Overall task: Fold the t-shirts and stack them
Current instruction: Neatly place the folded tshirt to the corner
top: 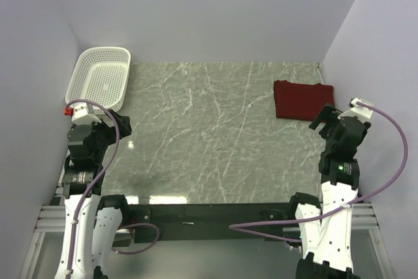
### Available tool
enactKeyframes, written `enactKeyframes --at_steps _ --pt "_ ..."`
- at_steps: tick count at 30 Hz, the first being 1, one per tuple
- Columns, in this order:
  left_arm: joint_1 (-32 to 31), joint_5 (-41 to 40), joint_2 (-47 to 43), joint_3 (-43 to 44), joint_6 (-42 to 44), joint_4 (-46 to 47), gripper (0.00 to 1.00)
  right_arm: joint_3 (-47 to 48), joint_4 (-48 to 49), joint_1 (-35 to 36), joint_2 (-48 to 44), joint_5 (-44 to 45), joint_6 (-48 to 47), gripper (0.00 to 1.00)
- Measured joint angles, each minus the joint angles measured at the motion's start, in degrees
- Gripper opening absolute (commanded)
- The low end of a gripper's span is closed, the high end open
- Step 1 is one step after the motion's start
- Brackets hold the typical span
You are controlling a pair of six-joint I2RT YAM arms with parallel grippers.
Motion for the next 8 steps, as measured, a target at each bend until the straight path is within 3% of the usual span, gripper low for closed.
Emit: enactKeyframes --at_steps 8 --pt "-1.1 -0.4 0.0 -0.2 0.0 0.0 0.99 -0.1 0.0 0.0 0.3 0.1 -0.7 0.93"
